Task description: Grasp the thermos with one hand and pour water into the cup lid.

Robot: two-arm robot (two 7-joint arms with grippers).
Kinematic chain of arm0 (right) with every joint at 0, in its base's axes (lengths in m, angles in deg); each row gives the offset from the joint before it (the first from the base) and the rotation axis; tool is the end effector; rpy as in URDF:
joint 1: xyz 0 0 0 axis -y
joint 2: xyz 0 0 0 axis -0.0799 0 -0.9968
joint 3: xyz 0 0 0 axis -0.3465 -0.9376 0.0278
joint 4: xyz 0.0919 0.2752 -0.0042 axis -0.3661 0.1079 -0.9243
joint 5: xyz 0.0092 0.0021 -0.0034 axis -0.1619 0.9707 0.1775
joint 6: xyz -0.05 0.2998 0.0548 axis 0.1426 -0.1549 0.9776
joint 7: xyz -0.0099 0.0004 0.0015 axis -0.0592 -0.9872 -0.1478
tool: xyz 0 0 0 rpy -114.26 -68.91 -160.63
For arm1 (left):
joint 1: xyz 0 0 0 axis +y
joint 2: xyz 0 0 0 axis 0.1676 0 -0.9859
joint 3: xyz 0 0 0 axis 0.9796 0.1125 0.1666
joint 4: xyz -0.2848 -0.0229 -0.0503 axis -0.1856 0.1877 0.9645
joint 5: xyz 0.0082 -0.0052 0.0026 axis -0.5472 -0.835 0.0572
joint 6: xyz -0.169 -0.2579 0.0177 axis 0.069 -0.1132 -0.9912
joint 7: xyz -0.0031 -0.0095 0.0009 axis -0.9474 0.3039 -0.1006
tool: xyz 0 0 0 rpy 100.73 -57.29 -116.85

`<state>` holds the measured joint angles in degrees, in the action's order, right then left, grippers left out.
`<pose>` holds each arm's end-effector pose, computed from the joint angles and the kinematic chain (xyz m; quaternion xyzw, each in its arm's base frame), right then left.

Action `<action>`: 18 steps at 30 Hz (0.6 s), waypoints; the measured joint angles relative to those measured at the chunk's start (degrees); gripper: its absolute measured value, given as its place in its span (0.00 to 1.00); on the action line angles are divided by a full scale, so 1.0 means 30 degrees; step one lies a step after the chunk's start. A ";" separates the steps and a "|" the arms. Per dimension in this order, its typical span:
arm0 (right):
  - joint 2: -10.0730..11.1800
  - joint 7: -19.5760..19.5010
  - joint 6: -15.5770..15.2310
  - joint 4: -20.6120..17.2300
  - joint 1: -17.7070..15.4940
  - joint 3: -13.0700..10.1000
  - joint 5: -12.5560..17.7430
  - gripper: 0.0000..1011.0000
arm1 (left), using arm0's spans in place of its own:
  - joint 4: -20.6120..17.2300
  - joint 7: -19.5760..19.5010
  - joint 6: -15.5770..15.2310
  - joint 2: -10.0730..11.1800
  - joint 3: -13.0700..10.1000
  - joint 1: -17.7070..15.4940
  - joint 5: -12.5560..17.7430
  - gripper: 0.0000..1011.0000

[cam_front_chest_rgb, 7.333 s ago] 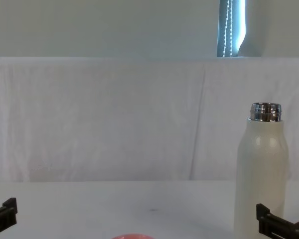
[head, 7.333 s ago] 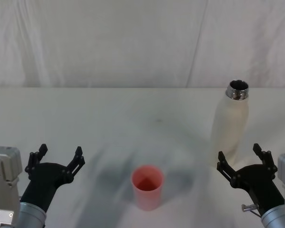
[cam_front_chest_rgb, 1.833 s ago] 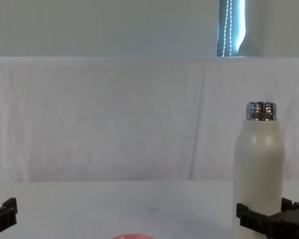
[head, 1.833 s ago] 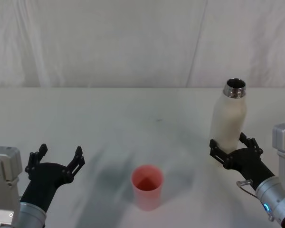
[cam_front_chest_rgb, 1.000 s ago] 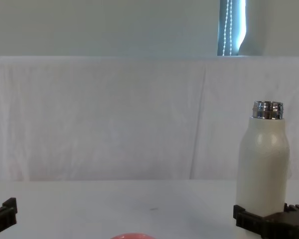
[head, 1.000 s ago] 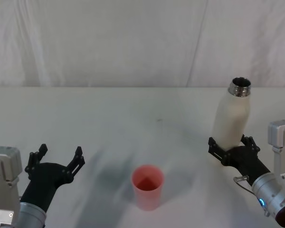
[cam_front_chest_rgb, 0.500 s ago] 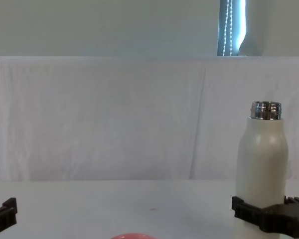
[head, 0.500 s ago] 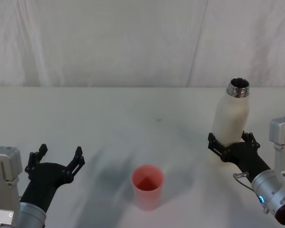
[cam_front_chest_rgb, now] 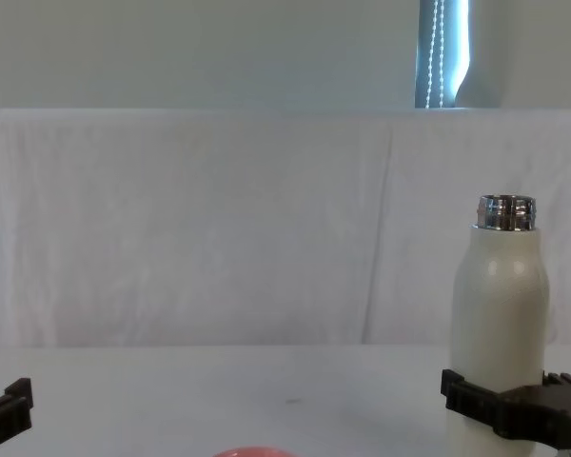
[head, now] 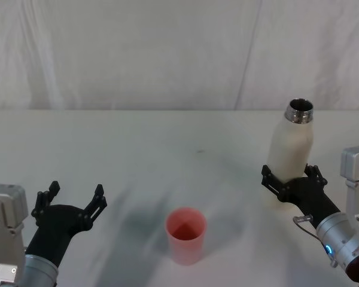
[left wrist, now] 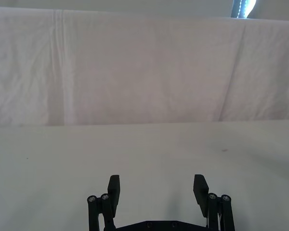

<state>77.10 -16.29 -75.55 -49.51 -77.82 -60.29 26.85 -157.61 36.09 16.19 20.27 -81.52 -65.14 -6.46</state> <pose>0.3610 0.0196 -0.3079 0.0229 0.0340 -0.5594 0.8279 0.2530 0.0377 -0.2852 -0.0174 0.0063 0.6617 0.7496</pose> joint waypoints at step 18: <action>0.0011 0.0006 0.0001 0.0000 0.0000 0.0008 -0.0010 0.95 | 0.0001 -0.0001 0.0000 -0.0001 0.0000 0.0000 0.0000 0.99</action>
<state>77.13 -16.28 -75.55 -49.51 -77.82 -60.27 26.82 -157.61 36.08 16.19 20.26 -81.53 -65.14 -6.46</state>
